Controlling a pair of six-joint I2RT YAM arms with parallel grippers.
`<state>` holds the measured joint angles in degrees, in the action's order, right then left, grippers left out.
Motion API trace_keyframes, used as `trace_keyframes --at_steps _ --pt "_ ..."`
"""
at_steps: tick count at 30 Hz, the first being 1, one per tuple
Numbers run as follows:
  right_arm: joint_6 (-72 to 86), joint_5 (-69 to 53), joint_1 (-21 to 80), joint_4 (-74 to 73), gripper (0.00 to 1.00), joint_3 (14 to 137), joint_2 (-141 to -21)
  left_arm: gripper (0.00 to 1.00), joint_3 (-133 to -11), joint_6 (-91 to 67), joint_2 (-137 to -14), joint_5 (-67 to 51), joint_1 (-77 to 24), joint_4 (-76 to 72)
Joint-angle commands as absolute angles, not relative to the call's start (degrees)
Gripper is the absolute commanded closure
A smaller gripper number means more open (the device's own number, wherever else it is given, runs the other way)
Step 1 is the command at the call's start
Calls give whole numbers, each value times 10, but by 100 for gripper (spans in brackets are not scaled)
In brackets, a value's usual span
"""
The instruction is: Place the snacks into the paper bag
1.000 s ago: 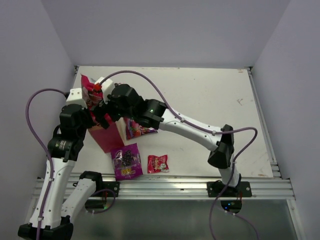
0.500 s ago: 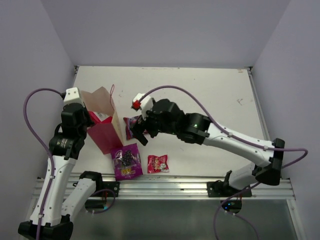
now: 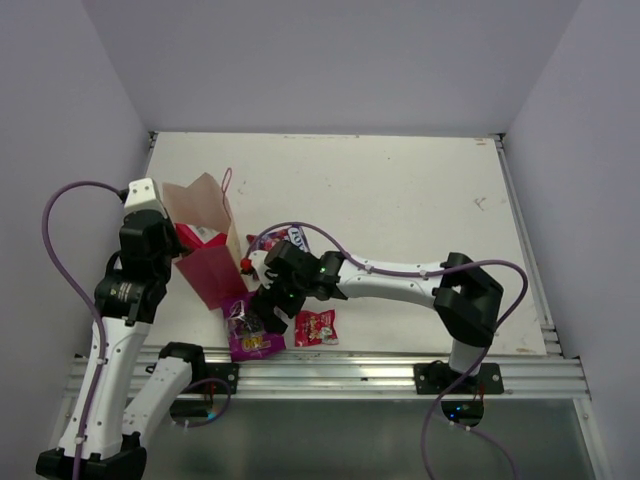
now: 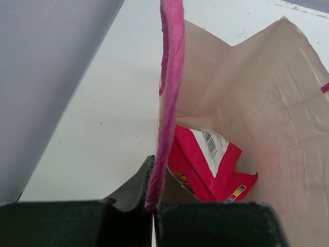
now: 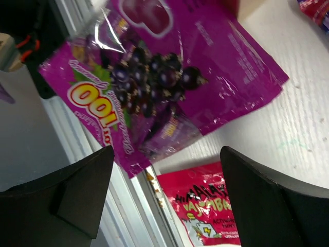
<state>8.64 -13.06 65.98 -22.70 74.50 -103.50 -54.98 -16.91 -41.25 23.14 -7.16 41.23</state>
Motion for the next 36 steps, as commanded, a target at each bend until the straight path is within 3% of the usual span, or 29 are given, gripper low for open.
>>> trace_keyframes --at_steps 1,7,10,13,15,16,21,27,36 --pt "105 -185 661 -178 12 749 -1040 100 -576 -167 -405 229 -70 417" --pt "120 -205 661 -181 12 753 -1070 100 -578 -163 -404 227 -70 418" --pt "119 -223 661 -178 19 760 -1109 100 -580 -160 -403 226 -70 419" --pt "118 -216 660 -185 52 764 -1128 100 -581 -158 -401 226 -70 421" --pt "113 -211 661 -195 67 766 -1128 100 -578 -157 -398 226 -70 421" --pt "108 -183 660 -215 100 771 -1122 100 -577 -157 -397 226 -70 420" --pt "80 -71 658 -309 100 778 -1046 100 -571 -158 -393 213 -70 411" --pt "62 127 657 -475 100 895 -949 100 -564 -158 -388 192 -70 393" --pt "-24 308 657 -586 100 1308 -1072 100 -565 -154 -385 185 -70 394"
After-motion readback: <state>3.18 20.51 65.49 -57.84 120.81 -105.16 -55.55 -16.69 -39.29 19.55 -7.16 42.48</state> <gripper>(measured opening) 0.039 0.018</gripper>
